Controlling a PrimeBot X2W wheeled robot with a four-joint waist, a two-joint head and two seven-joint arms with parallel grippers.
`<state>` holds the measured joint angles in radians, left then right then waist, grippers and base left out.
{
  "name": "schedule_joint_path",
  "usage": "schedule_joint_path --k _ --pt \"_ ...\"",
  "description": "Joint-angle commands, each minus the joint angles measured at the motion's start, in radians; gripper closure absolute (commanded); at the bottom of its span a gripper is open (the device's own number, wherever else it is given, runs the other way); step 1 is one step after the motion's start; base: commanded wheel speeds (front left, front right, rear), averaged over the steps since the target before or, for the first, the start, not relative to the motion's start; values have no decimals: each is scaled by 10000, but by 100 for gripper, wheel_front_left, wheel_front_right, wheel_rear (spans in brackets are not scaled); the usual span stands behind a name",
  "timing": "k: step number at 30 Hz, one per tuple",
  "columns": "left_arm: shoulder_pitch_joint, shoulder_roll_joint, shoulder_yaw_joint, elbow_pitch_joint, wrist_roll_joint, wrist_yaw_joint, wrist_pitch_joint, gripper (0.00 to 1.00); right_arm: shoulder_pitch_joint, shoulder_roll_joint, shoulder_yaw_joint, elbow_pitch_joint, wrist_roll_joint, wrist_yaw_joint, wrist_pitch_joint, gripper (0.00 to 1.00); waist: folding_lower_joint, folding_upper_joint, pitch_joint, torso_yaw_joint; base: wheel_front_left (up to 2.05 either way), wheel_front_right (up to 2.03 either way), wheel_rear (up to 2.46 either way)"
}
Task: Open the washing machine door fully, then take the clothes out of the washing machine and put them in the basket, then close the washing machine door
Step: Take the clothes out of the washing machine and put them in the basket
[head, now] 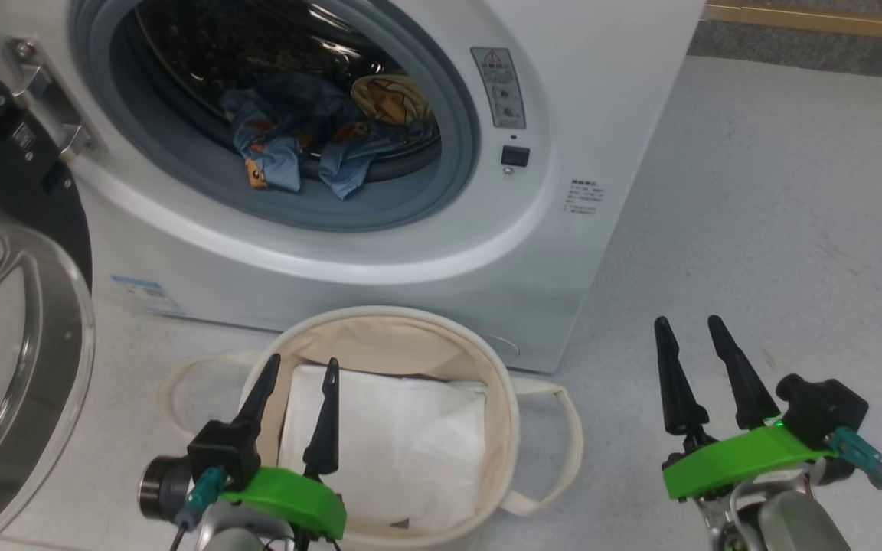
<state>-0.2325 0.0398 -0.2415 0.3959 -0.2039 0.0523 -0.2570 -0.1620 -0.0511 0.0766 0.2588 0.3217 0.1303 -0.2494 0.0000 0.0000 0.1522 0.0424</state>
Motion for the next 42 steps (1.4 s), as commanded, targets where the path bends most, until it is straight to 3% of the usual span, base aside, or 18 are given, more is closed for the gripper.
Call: schedule_joint_path --k 1,24,32,42 --pt "-297 119 349 -324 143 10 -47 0 -324 9 337 -374 24 4 -124 0 0 0 37 24 93 -93 0" --pt "-812 172 677 -498 582 262 -47 0 -224 9 1235 -581 -334 4 -124 0 0 0 733 -16 10 -10 0" --pt "-2453 642 1099 7 848 257 -47 0 -548 9 1371 -868 -323 4 -124 0 0 0 1982 -262 0 0 0" --pt "-5861 1529 1458 1658 1101 382 339 0 -1391 9 1571 -1177 -207 4 -124 0 0 0 3671 -779 0 0 0"
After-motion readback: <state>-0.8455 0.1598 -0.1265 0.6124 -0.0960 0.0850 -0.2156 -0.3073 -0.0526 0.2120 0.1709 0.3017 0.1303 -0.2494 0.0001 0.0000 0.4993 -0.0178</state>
